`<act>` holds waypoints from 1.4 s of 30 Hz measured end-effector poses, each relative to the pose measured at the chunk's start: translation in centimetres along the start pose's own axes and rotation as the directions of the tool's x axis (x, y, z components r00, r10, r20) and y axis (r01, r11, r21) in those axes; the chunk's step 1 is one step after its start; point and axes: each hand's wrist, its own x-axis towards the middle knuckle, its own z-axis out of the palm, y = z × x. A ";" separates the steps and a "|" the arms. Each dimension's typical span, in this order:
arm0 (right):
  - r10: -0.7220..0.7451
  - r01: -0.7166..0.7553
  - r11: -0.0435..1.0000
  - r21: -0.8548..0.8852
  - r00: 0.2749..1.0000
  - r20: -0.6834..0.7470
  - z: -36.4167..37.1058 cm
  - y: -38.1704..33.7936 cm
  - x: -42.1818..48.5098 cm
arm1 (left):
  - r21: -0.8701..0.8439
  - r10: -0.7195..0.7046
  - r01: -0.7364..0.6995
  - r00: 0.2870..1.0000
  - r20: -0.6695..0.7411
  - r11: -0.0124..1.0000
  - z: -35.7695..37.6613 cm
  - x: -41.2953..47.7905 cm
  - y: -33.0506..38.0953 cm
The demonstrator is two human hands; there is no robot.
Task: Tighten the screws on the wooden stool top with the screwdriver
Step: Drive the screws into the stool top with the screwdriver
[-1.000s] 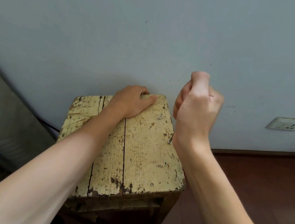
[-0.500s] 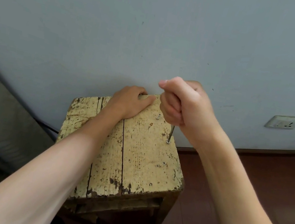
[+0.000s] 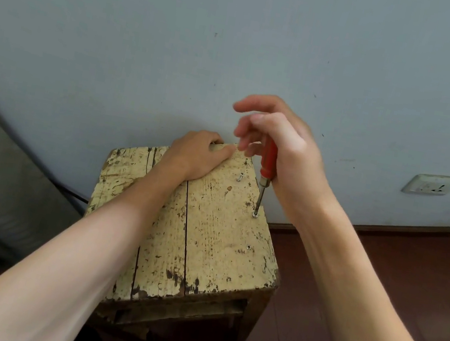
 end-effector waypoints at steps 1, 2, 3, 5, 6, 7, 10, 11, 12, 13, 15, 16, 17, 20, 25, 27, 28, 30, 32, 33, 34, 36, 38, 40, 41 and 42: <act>-0.007 0.007 1.000 0.005 0.997 0.079 -0.3 0.0 0.1 | 0.007 -0.003 0.003 1.000 0.006 1.000 0.0 0.1 -0.1; 0.001 -0.006 0.999 0.034 0.988 0.156 -0.5 0.0 0.1 | 0.022 -0.014 0.013 1.000 0.007 1.000 0.0 0.2 -0.3; 0.015 -0.031 0.997 0.066 0.974 0.224 -0.5 -0.1 0.0 | 0.040 -0.020 0.020 1.000 0.004 0.999 0.0 0.3 -0.4; 0.036 -0.056 0.996 0.067 0.961 0.273 -0.5 -0.2 -0.2 | 0.049 -0.005 0.006 1.000 -0.010 0.999 0.2 0.5 -0.6; 0.030 -0.044 0.998 0.053 0.969 0.247 -0.4 -0.1 -0.3 | 0.038 0.001 0.000 1.000 -0.013 0.999 0.3 0.4 -0.6; 0.016 -0.028 0.998 0.055 0.978 0.206 -0.2 0.0 -0.3 | 0.028 0.001 0.000 1.000 -0.015 1.000 0.3 0.4 -0.5; -0.020 0.019 0.993 0.114 1.000 0.004 0.9 0.2 -0.4 | 0.027 -0.003 0.004 1.000 -0.019 1.000 0.5 0.6 -0.6; -0.022 0.038 0.991 0.130 0.992 -0.121 1.4 0.3 -0.5 | 0.023 -0.003 0.004 1.000 -0.019 1.000 0.5 0.6 -0.6; -0.023 0.063 0.988 0.141 0.963 -0.269 1.9 0.4 -0.7 | 0.017 -0.001 0.002 1.000 -0.021 1.000 0.4 0.6 -0.5; -0.027 0.094 0.985 0.145 0.912 -0.409 2.4 0.6 -1.0 | 0.011 0.001 -0.001 1.000 -0.024 1.000 0.4 0.5 -0.5; -0.038 0.146 0.979 0.140 0.816 -0.577 2.9 0.9 -1.5 | 0.005 0.001 -0.001 1.000 -0.025 1.000 0.3 0.3 -0.4; -0.037 0.148 0.979 0.137 0.799 -0.601 3.0 0.9 -1.6 | 0.006 0.000 0.000 1.000 -0.023 1.000 0.2 0.3 -0.3; -0.027 0.129 0.983 0.131 0.806 -0.592 2.9 0.9 -1.5 | 0.006 -0.005 0.005 1.000 -0.021 1.000 0.2 0.3 -0.3; -0.004 0.031 0.998 0.057 0.906 -0.422 1.6 0.6 -0.6 | 0.013 -0.003 0.003 1.000 -0.011 1.000 0.2 0.2 -0.2; -0.024 0.023 1.000 0.006 0.992 0.127 -1.5 -0.2 0.3 | -0.012 0.030 -0.030 0.999 0.032 0.999 0.1 0.3 -0.2; 0.012 -0.010 1.000 -0.007 0.963 0.271 -1.8 -0.5 0.0 | 0.000 0.047 -0.047 0.995 0.093 0.999 0.2 0.4 -0.3; 0.034 -0.030 0.999 -0.018 0.956 0.292 -1.8 -0.6 -0.1 | 0.017 0.030 -0.031 0.996 0.085 0.999 0.1 0.4 -0.3; 0.038 -0.032 0.999 -0.027 0.967 0.251 -1.3 -0.4 -0.2 | 0.022 -0.010 0.010 1.000 0.014 1.000 0.0 0.2 -0.1; 0.051 -0.061 0.996 0.067 0.988 0.146 -0.7 -0.3 -0.2 | -0.002 -0.012 0.012 1.000 -0.024 1.000 0.1 0.1 0.0; 0.066 -0.075 0.990 0.123 0.995 0.079 -0.3 -0.3 -0.1 | -0.003 -0.006 0.006 1.000 -0.028 1.000 0.3 0.2 -0.1; 0.080 -0.080 0.984 0.161 0.997 0.005 0.0 -0.4 0.0 | 0.001 -0.002 0.002 0.999 -0.032 1.000 0.3 0.2 -0.2; 0.091 -0.058 0.980 0.192 0.982 -0.168 0.8 -0.3 -0.2 | 0.010 0.003 -0.003 0.999 -0.034 1.000 0.4 0.4 -0.5; 0.064 0.007 0.983 0.183 0.923 -0.380 1.5 -0.2 -0.5 | 0.003 0.002 -0.002 1.000 -0.019 1.000 0.6 0.6 -0.7; 0.034 0.065 0.985 0.162 0.837 -0.547 2.3 0.1 -0.9 | -0.005 -0.004 0.004 1.000 -0.015 1.000 0.6 0.6 -0.7; 0.023 0.084 0.984 0.158 0.815 -0.579 2.5 0.2 -1.0 | -0.007 -0.003 0.003 1.000 -0.018 1.000 0.7 0.6 -0.8; 0.019 0.088 0.983 0.158 0.818 -0.574 2.5 0.3 -1.1 | -0.006 0.000 0.000 1.000 -0.022 1.000 0.7 0.6 -0.8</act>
